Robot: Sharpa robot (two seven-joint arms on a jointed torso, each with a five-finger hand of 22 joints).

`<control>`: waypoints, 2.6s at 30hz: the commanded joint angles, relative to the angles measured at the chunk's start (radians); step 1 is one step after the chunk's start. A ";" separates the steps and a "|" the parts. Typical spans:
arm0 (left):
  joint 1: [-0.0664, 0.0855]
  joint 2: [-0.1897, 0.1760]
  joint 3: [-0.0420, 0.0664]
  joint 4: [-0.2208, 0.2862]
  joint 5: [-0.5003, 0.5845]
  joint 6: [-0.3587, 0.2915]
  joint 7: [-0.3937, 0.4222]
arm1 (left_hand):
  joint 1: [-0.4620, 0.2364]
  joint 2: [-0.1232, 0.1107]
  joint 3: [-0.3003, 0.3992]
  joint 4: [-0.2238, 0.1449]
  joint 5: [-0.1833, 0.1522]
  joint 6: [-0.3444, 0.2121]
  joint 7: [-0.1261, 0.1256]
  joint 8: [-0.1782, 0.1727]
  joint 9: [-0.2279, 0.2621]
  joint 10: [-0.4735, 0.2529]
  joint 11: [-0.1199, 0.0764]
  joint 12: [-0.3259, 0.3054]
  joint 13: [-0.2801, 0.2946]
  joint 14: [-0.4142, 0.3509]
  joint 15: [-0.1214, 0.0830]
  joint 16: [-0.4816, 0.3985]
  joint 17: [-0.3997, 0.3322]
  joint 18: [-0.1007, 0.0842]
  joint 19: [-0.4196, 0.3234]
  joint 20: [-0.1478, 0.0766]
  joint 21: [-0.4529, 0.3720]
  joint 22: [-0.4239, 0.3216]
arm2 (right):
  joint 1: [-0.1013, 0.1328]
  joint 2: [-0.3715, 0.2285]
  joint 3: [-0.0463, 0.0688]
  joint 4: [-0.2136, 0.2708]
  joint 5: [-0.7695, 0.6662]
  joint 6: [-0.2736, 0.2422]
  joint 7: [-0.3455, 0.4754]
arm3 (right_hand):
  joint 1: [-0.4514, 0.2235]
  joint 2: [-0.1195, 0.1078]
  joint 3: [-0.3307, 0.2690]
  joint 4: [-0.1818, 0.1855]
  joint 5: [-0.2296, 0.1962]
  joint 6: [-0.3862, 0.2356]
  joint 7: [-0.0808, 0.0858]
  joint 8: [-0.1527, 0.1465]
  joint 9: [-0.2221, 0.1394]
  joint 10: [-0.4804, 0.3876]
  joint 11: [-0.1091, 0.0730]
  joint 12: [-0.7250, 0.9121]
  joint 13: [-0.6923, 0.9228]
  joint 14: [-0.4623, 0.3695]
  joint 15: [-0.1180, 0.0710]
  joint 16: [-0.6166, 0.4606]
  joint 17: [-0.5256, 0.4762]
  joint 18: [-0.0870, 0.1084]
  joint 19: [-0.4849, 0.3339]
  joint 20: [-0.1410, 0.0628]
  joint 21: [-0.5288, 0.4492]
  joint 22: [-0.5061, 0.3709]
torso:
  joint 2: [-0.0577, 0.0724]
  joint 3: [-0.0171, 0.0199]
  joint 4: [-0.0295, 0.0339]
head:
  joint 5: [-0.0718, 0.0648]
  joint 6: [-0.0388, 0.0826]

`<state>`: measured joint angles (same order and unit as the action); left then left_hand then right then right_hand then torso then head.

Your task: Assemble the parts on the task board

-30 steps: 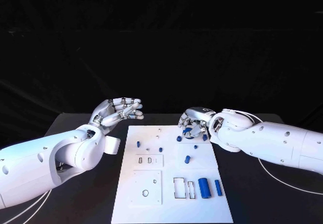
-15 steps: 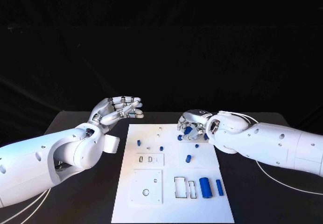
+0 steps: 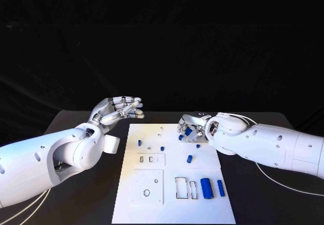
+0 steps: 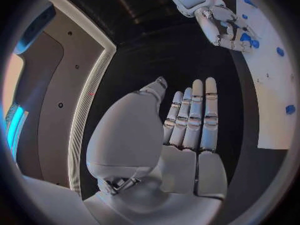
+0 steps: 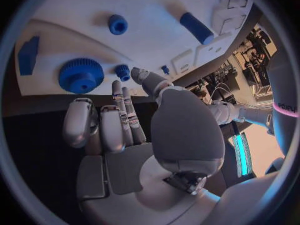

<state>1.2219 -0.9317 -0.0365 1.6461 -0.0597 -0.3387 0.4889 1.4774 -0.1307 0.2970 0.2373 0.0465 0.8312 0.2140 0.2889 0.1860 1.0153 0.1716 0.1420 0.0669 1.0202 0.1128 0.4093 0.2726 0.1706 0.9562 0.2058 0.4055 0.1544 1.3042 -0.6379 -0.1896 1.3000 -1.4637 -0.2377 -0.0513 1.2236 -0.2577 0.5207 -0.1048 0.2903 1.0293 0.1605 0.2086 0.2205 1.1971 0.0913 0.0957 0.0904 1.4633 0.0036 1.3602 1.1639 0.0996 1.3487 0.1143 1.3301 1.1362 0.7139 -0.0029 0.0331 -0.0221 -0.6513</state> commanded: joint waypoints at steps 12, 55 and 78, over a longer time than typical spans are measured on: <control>0.004 -0.003 0.001 0.008 0.006 0.028 0.000 | -0.004 -0.008 0.000 0.008 0.004 0.005 0.017 -0.006 -0.002 0.004 0.000 -0.005 -0.002 -0.005 0.001 -0.005 0.002 0.010 0.003 0.005 0.000 -0.001 | -0.005 0.011 -0.001 -0.014 -0.016 0.031 -0.010 | -0.007 0.024 0.017 0.011 -0.004 0.014 -0.005 0.000 0.008 0.006 -0.003 0.007 0.000 0.043 0.004 0.012 0.004 -0.015 0.006 -0.002 0.013 0.013 | 0.009 -0.0003 0.0015 | 0.002 -0.004; 0.006 -0.007 0.001 0.003 0.017 0.046 -0.017 | 0.001 -0.003 0.006 0.006 0.004 0.003 0.018 -0.009 -0.003 0.004 0.000 -0.012 -0.001 -0.005 0.001 -0.006 0.005 0.011 0.003 0.005 0.000 -0.003 | 0.016 0.042 0.002 0.017 -0.052 -0.181 -0.143 | 0.018 0.085 0.099 0.044 -0.102 0.062 -0.036 0.058 0.080 0.066 -0.032 0.038 0.019 0.036 -0.019 0.028 -0.007 -0.021 0.013 -0.021 0.046 0.070 | 0.017 -0.0008 0.0052 | 0.002 0.003; 0.014 -0.007 0.001 0.014 0.018 0.049 -0.020 | 0.002 -0.003 0.007 0.005 0.004 0.003 0.018 -0.010 -0.003 0.004 0.000 -0.013 -0.001 -0.005 0.001 -0.006 0.006 0.011 0.004 0.005 0.000 -0.003 | 0.017 0.163 0.003 -0.071 -0.040 -0.191 -0.137 | 0.014 0.083 0.100 0.048 -0.101 0.059 -0.035 0.058 0.083 0.065 -0.032 0.037 0.019 0.036 -0.019 0.029 -0.007 -0.021 0.012 -0.021 0.045 0.069 | 0.027 -0.0039 0.0110 | 0.006 -0.001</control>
<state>1.2333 -0.9399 -0.0364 1.6569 -0.0455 -0.3095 0.4646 1.4775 -0.1306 0.2997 0.2401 0.0465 0.8311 0.2140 0.2841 0.1845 1.0152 0.1716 0.1337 0.0669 1.0202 0.1128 0.4092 0.2769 0.1704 0.9560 0.2058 0.4055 0.1528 1.3216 -0.4797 -0.1872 1.2342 -1.4966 -0.4235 -0.1859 1.2434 -0.1724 0.6183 -0.0620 0.1848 1.0851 0.1257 0.2628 0.3032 1.2578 0.0592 0.1289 0.1088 1.4665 -0.0076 1.3854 1.1581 0.0912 1.3628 0.1001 1.3727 1.2054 0.7385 -0.0058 0.0421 -0.0167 -0.6523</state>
